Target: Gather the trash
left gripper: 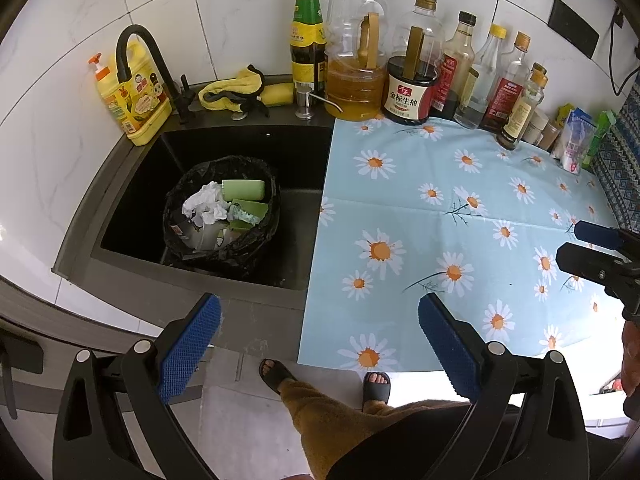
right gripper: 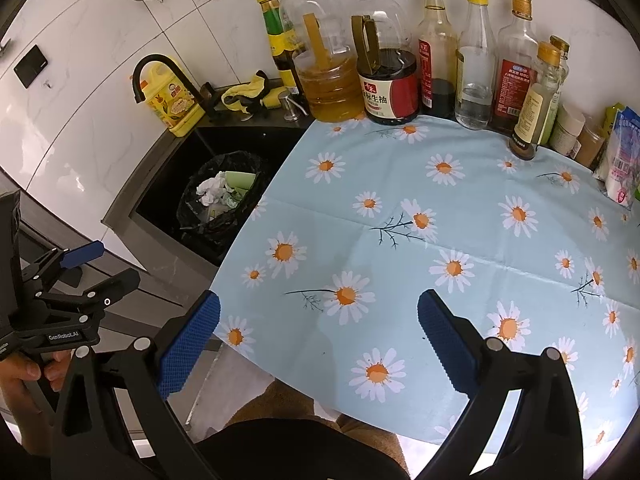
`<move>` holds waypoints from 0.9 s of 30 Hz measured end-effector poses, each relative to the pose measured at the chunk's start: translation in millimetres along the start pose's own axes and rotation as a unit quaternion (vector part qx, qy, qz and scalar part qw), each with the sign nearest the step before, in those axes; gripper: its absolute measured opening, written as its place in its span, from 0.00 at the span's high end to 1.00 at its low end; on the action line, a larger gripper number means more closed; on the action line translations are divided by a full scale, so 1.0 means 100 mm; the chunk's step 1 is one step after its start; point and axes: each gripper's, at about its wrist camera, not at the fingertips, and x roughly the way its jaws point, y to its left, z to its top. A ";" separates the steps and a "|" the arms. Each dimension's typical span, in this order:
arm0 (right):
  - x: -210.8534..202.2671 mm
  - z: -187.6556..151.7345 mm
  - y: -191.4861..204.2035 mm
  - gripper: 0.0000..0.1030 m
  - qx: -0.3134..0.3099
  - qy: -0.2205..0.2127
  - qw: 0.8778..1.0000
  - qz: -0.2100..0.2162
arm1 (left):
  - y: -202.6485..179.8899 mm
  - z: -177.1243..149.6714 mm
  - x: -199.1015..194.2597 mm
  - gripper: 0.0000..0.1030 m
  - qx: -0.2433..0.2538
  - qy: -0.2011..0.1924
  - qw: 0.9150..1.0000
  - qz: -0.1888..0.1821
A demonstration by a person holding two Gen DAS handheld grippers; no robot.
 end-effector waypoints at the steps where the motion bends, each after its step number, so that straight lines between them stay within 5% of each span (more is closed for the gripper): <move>1: -0.01 0.00 0.01 0.05 -0.002 -0.001 1.000 -0.001 | 0.00 -0.01 -0.01 0.06 -0.001 0.000 1.000 0.002; 27: 0.00 -0.09 0.05 0.05 0.002 0.005 1.000 0.001 | -0.04 -0.02 -0.05 0.06 -0.009 -0.004 1.000 -0.007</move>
